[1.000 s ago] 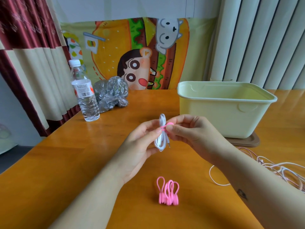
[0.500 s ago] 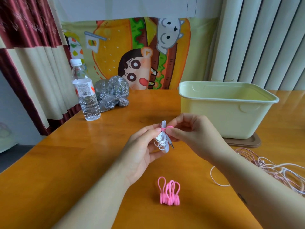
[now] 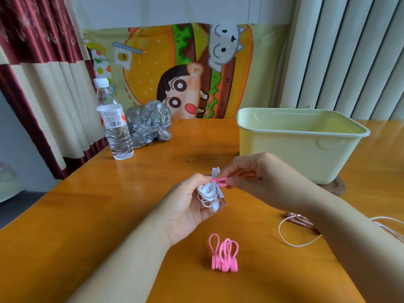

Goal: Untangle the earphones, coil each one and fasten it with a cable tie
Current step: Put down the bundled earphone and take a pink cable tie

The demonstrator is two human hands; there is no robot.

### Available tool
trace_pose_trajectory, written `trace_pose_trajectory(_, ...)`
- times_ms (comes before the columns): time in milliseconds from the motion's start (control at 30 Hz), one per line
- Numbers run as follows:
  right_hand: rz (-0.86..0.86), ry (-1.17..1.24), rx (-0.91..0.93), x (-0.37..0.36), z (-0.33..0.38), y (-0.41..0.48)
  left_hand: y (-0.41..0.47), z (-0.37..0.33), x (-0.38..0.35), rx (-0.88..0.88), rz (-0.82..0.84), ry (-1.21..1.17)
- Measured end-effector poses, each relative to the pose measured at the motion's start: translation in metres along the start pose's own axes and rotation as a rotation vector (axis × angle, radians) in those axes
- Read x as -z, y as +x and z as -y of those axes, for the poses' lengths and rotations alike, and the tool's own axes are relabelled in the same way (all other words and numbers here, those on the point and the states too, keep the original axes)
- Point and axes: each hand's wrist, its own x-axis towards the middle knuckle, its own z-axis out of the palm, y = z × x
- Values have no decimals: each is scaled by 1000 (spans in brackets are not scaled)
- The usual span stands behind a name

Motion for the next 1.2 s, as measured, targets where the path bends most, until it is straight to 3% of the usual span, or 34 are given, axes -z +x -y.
trace_pose_trajectory(500, -64, -154, 144, -5, -9, 1, -3, -4, 3, 36, 76, 75)
trace_pose_trajectory(733, -189, -175, 271, -10, -7, 1, 0, -7, 8, 52, 114, 88)
trace_pose_trajectory(867, -221, -238, 340, -16, -2, 0, -6, -8, 5, 130, 191, -45)
trace_pose_trajectory(1033, -253, -294, 391, -24, -6, -1, -2, -6, 4, 41, 77, -187)
trace_pose_trajectory(1200, -256, -243, 433, -29, -8, -1, 0, -8, 9, -21, 59, -159)
